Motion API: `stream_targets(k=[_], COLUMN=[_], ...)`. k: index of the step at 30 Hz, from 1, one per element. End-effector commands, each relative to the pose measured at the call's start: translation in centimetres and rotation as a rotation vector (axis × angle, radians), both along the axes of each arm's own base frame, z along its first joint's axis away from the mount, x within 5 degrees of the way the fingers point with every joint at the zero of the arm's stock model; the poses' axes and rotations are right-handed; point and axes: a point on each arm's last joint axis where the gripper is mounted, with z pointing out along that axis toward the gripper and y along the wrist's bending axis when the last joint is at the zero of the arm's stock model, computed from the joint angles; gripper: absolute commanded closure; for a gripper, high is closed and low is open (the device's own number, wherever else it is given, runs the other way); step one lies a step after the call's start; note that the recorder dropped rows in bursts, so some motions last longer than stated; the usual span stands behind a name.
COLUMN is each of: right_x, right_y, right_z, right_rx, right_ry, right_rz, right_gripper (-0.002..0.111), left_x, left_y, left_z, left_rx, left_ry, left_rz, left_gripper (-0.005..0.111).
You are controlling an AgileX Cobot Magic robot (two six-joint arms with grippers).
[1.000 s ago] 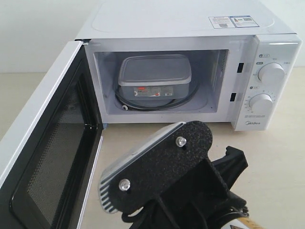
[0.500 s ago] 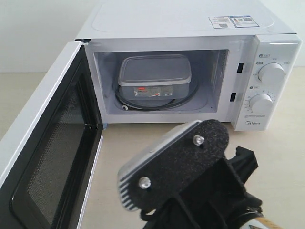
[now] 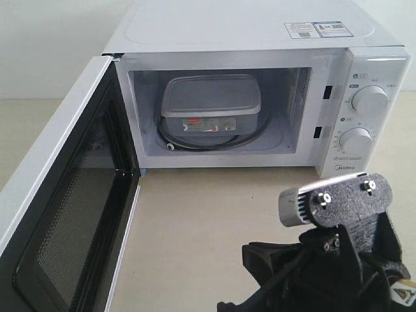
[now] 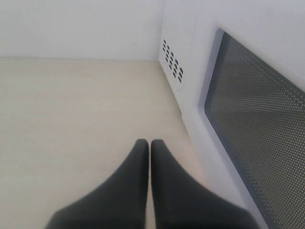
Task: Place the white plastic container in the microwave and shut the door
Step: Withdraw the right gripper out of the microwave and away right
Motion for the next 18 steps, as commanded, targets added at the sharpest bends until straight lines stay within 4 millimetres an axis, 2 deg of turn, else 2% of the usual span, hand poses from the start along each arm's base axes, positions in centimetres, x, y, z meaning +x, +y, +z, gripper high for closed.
stream_targets(k=[1,12,18], right_x=[0.7,0.5,0.7], right_y=[-0.5,-1.7,-3.5], right_z=[-0.2,2.1,2.7], right_rx=[0.012,0.102,0.124], right_ry=[0.039,-0.028,-0.011], right_rz=[-0.004,0.001,0.061], right_gripper=[0.108,0.108,0.108], left_x=[0.0,0.0,0.0], left_y=[0.0,0.0,0.0], left_z=[-0.1,-0.1,-0.1], left_rx=[-0.001,-0.001,-0.001], left_ry=[0.002,0.002,0.002], left_rz=[0.003,0.003,0.003], left_gripper=[0.103,0.103,0.103])
